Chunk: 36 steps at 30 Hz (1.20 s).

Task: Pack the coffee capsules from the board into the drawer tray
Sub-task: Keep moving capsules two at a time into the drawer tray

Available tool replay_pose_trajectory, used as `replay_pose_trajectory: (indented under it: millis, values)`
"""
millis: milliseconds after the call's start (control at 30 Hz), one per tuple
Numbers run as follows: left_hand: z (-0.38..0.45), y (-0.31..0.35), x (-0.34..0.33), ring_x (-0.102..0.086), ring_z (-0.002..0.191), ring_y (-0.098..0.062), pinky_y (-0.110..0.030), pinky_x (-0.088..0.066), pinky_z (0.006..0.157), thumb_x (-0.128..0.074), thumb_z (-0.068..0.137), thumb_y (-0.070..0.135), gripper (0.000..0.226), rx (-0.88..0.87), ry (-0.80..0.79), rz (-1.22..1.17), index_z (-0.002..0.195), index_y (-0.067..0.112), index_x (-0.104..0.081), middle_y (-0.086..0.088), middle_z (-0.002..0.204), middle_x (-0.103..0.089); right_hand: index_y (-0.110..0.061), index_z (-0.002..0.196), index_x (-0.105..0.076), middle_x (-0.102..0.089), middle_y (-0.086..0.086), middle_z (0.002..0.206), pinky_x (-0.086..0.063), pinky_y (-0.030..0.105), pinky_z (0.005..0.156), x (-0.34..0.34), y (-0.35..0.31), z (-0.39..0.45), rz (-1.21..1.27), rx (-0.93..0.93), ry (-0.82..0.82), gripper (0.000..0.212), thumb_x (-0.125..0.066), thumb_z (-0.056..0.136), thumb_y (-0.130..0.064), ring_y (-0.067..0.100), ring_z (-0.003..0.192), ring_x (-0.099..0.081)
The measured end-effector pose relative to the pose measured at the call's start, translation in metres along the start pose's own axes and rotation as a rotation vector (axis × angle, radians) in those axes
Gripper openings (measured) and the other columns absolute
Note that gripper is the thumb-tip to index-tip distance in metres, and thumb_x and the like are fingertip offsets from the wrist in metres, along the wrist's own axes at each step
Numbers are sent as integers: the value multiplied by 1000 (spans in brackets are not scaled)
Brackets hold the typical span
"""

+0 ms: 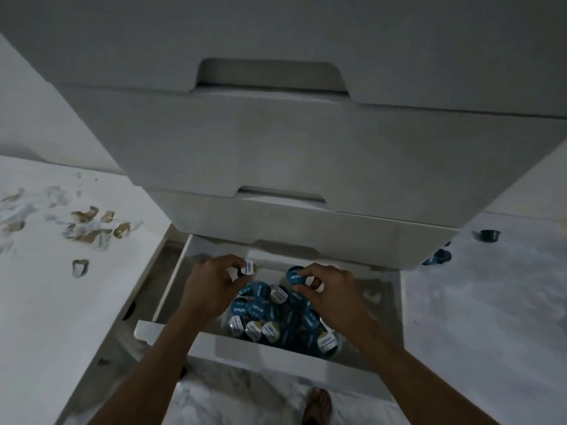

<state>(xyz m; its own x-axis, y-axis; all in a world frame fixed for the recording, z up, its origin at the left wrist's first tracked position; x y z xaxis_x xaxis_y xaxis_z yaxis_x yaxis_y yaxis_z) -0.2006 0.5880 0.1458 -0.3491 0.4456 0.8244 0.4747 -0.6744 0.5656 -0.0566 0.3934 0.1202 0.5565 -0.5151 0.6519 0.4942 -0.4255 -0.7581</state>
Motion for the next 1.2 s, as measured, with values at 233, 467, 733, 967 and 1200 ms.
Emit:
replay_pose_trajectory:
  millis: [233, 467, 733, 967, 1200]
  values:
    - [35, -36, -32, -66, 62, -5, -36, -59, 64, -76, 81, 29, 18, -36, -200, 44, 97, 24, -71, 6, 81, -73, -28, 110, -69, -72, -1, 95, -43, 27, 65, -39, 1, 28, -168, -5, -101, 24, -68, 87, -32, 18, 89, -63]
    - [46, -46, -43, -59, 59, -1, -30, -57, 66, -77, 80, 30, 20, -71, -251, 43, 99, 24, -72, 21, 72, -55, -25, 115, -67, -73, 1, 102, -49, 31, 69, -65, 0, 46, -254, -17, -132, 29, -65, 88, -32, 22, 94, -64]
    - [45, -51, -57, -65, 69, -16, -30, -55, 66, -74, 83, 26, 18, -100, -238, 84, 100, 24, -72, 2, 93, -75, -28, 114, -68, -73, 2, 103, -48, 31, 72, -80, 2, 48, -368, 1, -128, 28, -59, 88, -29, 23, 95, -66]
    - [47, -50, -62, -62, 60, -12, -33, -57, 60, -67, 88, 21, 7, -34, -313, 60, 94, 19, -65, -2, 88, -71, -23, 105, -72, -75, 4, 94, -48, 31, 76, -86, 2, 48, -400, 17, -65, 25, -63, 82, -21, 25, 84, -69]
    - [44, -55, -63, -67, 80, -24, -39, -59, 70, -68, 87, 24, 16, -13, -330, 40, 103, 25, -67, -3, 101, -71, -28, 109, -72, -76, 0, 89, -49, 32, 82, -85, 3, 45, -392, 47, -56, 24, -62, 87, -33, 20, 82, -69]
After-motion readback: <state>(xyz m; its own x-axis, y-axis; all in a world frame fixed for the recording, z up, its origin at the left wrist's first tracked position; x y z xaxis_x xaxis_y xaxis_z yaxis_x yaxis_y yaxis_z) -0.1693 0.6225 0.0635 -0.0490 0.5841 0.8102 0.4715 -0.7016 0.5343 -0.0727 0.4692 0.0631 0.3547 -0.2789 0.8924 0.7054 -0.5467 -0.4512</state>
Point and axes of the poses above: each hand's wrist, its own z-axis towards the middle knuckle, its own x-axis out of the back of the hand, y = z × x, the point moved 1 cm from there along z, towards the middle knuckle
